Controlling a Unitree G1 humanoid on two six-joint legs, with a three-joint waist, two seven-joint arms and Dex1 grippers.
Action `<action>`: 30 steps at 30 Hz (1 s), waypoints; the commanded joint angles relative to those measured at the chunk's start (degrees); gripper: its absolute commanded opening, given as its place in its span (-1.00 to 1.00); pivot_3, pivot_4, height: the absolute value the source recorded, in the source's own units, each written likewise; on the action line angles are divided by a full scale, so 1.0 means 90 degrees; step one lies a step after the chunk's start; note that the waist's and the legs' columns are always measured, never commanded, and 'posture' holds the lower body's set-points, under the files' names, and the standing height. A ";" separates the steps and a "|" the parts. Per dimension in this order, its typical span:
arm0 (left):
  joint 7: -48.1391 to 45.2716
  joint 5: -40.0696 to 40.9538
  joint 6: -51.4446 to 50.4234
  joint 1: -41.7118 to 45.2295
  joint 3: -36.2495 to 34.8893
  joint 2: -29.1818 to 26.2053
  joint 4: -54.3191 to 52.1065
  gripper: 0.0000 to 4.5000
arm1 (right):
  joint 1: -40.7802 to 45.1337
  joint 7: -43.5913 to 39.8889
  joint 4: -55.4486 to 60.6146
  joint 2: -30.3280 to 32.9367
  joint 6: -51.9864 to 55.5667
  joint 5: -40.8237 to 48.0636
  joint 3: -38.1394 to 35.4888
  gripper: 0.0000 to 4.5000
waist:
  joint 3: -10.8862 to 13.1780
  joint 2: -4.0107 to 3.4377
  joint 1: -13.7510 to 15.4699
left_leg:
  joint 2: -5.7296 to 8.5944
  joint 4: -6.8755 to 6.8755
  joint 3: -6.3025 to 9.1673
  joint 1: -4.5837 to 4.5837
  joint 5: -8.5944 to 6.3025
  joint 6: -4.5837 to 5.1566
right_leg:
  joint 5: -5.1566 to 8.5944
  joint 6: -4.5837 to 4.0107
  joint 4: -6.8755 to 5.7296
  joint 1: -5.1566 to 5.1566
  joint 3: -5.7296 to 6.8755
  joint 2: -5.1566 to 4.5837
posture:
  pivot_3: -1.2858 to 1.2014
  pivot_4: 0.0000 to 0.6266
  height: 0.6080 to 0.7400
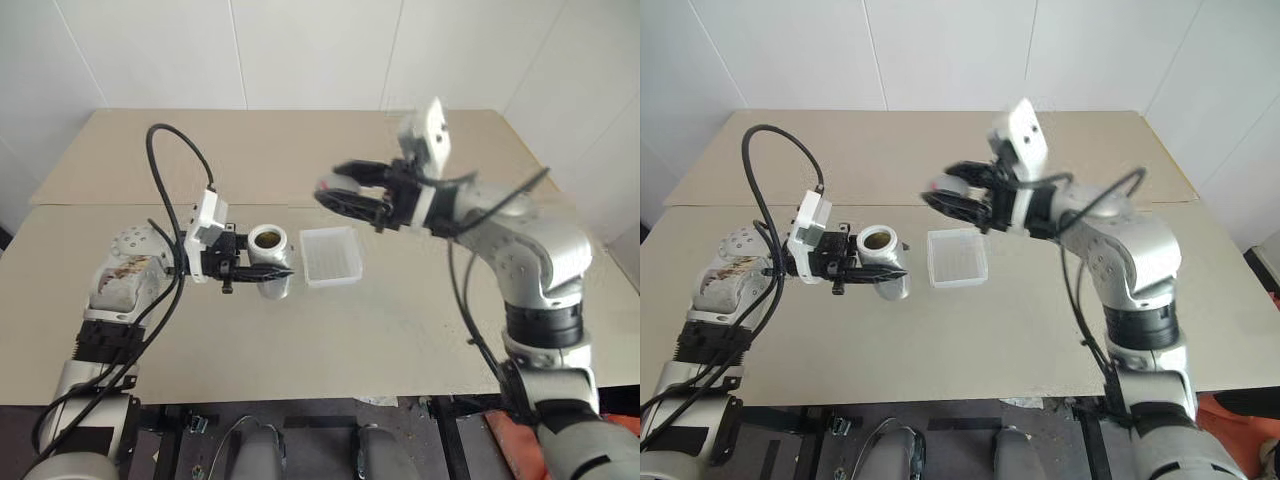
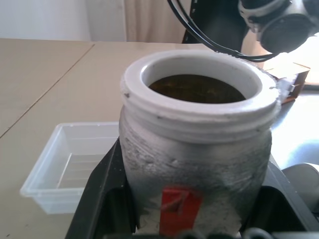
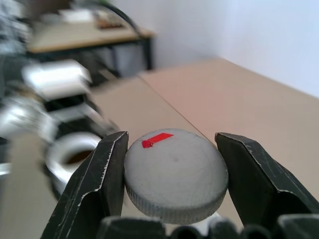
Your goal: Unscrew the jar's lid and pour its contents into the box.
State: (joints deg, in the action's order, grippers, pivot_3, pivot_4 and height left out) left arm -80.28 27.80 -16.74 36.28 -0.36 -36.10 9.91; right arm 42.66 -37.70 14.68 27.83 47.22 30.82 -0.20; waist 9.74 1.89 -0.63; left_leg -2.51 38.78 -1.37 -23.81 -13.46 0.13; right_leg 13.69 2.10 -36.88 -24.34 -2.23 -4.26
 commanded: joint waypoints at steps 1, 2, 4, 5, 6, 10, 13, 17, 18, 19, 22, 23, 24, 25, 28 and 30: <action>0.0328 0.0002 0.0168 0.0057 -0.0289 0.0000 -0.0076 -0.13 | -0.0891 0.0223 0.0143 0.0278 -0.0661 -0.0420 -0.0439 0.21 | 0.0000 0.0000 0.0008 | 0.0000 0.0000 0.0000 -0.0001 0.0000 0.0000 | 0.0000 0.0000 0.0002 0.0000 0.0000 0.0000 | 0.03 -0.52 1.00; 0.0427 -0.0013 0.0183 0.0049 -0.0317 0.0002 -0.0084 -0.13 | -0.1226 0.0303 0.0115 0.0330 -0.0791 -0.0570 -0.0446 0.21 | 0.0000 0.0000 -0.0003 | 0.0001 -0.0001 0.0000 -0.0002 0.0000 0.0000 | 0.0000 0.0000 0.0004 -0.0001 -0.0001 -0.0001 | 0.03 -0.52 1.00; 0.0611 -0.0044 0.0211 0.0041 -0.0366 0.0025 -0.0093 -0.13 | -0.1791 0.0499 -0.0039 0.0335 -0.1106 -0.0919 -0.0389 0.21 | 0.0000 0.0000 -0.0021 | 0.0003 0.0000 -0.0002 -0.0002 0.0000 0.0000 | 0.0000 0.0000 0.0000 -0.0003 -0.0004 -0.0002 | 0.03 -0.52 1.00; 0.0702 -0.0076 0.0224 0.0040 -0.0379 0.0039 -0.0097 -0.13 | -0.1980 0.0649 -0.0146 0.0268 -0.1176 -0.1056 -0.0359 0.21 | 0.0000 0.0000 -0.0047 | 0.0002 -0.0001 -0.0002 0.0000 0.0000 0.0000 | 0.0000 0.0000 0.0000 -0.0004 -0.0005 -0.0001 | 0.03 -0.52 1.00; 0.0791 -0.0115 0.0256 0.0038 -0.0381 0.0056 -0.0095 -0.13 | -0.2155 0.0799 -0.0289 0.0183 -0.1321 -0.1237 -0.0292 0.21 | 0.0000 0.0000 -0.0057 | 0.0001 -0.0001 -0.0003 0.0004 0.0000 0.0000 | 0.0000 0.0000 -0.0002 -0.0002 -0.0008 0.0002 | 0.03 -0.52 1.00; 0.1030 -0.0152 0.0328 0.0043 -0.0360 0.0111 -0.0091 -0.13 | -0.2448 0.1399 -0.0917 -0.0224 -0.1888 -0.1843 -0.0142 0.21 | 0.0000 0.0000 -0.0095 | -0.0001 -0.0002 -0.0006 0.0012 0.0000 0.0000 | 0.0000 0.0000 -0.0008 -0.0001 -0.0015 0.0006 | 0.03 -0.52 1.00; 0.1136 -0.0131 0.0330 0.0020 -0.0347 0.0135 -0.0154 -0.13 | -0.2467 0.1720 -0.1339 -0.0433 -0.2128 -0.2190 -0.0077 0.21 | 0.0000 0.0000 -0.0087 | 0.0000 -0.0002 -0.0006 0.0010 0.0000 0.0000 | 0.0000 0.0000 -0.0006 -0.0001 -0.0015 0.0005 | 0.03 -0.52 1.00; 0.1226 -0.0119 0.0332 -0.0038 -0.0347 0.0138 -0.0235 -0.13 | -0.2584 0.1627 -0.1368 -0.0437 -0.2099 -0.2330 0.0033 0.81 | 0.0000 0.0000 -0.0048 | 0.0001 -0.0002 -0.0006 0.0007 0.0000 0.0000 | 0.0000 0.0000 -0.0002 -0.0001 -0.0014 0.0003 | 0.03 -0.52 1.00; 0.1248 -0.0131 0.0348 -0.0052 -0.0355 0.0127 -0.0232 -0.13 | -0.2631 0.1545 -0.1242 -0.0396 -0.2038 -0.2308 0.0036 0.93 | 0.0000 0.0000 -0.0043 | 0.0001 -0.0002 -0.0006 0.0007 0.0000 0.0000 | 0.0000 0.0000 -0.0002 -0.0001 -0.0014 0.0003 | 0.03 -0.52 1.00; 0.1285 -0.0168 0.0394 -0.0063 -0.0358 0.0116 -0.0223 -0.13 | -0.2671 0.1455 -0.1101 -0.0332 -0.1947 -0.2270 0.0022 0.98 | 0.0000 0.0000 -0.0039 | 0.0000 -0.0002 -0.0005 0.0007 0.0000 0.0000 | 0.0000 0.0000 -0.0003 -0.0001 -0.0013 0.0004 | 0.03 -0.52 1.00; 0.1538 -0.0457 0.0662 -0.0038 -0.0317 0.0094 -0.0137 -0.13 | -0.2764 0.1111 -0.0546 0.0034 -0.1462 -0.2128 -0.0021 0.98 | 0.0000 0.0000 -0.0027 | 0.0000 -0.0002 -0.0005 0.0007 0.0000 0.0000 | 0.0000 0.0000 -0.0002 0.0000 -0.0013 0.0003 | 0.03 -0.52 1.00; 0.1692 -0.0722 0.0942 0.0000 -0.0251 0.0091 -0.0063 -0.13 | -0.2781 0.0939 -0.0259 0.0197 -0.1205 -0.1965 -0.0097 0.98 | 0.0000 0.0000 -0.0023 | 0.0001 -0.0002 -0.0005 0.0007 0.0000 0.0000 | 0.0000 0.0000 -0.0001 0.0000 -0.0013 0.0003 | 0.03 -0.52 1.00; 0.1891 -0.1036 0.1217 0.0057 -0.0159 0.0089 0.0022 -0.13 | -0.2773 0.0787 0.0029 0.0352 -0.0901 -0.1768 -0.0195 0.98 | 0.0000 0.0000 -0.0020 | 0.0001 -0.0001 -0.0005 0.0007 0.0000 0.0000 | 0.0000 0.0000 -0.0001 0.0001 -0.0013 0.0002 | 0.03 -0.52 1.00; 0.2234 -0.1556 0.1639 0.0176 0.0004 0.0088 0.0180 -0.13 | -0.2653 0.0611 0.0383 0.0574 -0.0427 -0.1498 -0.0277 0.98 | 0.0000 0.0000 -0.0013 | 0.0002 -0.0001 -0.0005 0.0008 0.0000 0.0000 | 0.0000 0.0000 -0.0002 0.0001 -0.0013 0.0002 | 0.03 -0.52 1.00; 0.3380 -0.3074 0.3079 0.0619 0.0489 0.0160 0.0732 -0.13 | -0.1887 0.0188 0.1121 0.1081 0.1205 -0.0461 -0.0555 0.98 | 0.0000 -0.0001 -0.0013 | 0.0003 0.0000 -0.0003 0.0012 0.0000 0.0000 | 0.0000 0.0000 -0.0003 0.0007 -0.0011 0.0002 | 0.03 -0.52 1.00; 0.4124 -0.3916 0.4181 0.0933 0.0767 0.0226 0.1191 -0.13 | -0.1434 -0.0017 0.1195 0.1252 0.1921 0.0081 -0.0679 0.98 | 0.0000 0.0000 -0.0001 | 0.0003 0.0002 -0.0002 0.0016 0.0000 0.0000 | -0.0001 -0.0001 -0.0004 0.0010 -0.0011 0.0002 | 0.03 -0.52 1.00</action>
State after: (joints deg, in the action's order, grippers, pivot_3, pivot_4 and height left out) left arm -48.73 -1.71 12.32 42.03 5.45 -34.10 19.73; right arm 27.88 -36.13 22.24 38.31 59.50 26.99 -3.90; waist 9.74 1.89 -0.64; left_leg -2.48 38.79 -1.38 -23.67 -13.46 0.14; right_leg 13.68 2.09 -36.91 -24.24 -2.31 -4.24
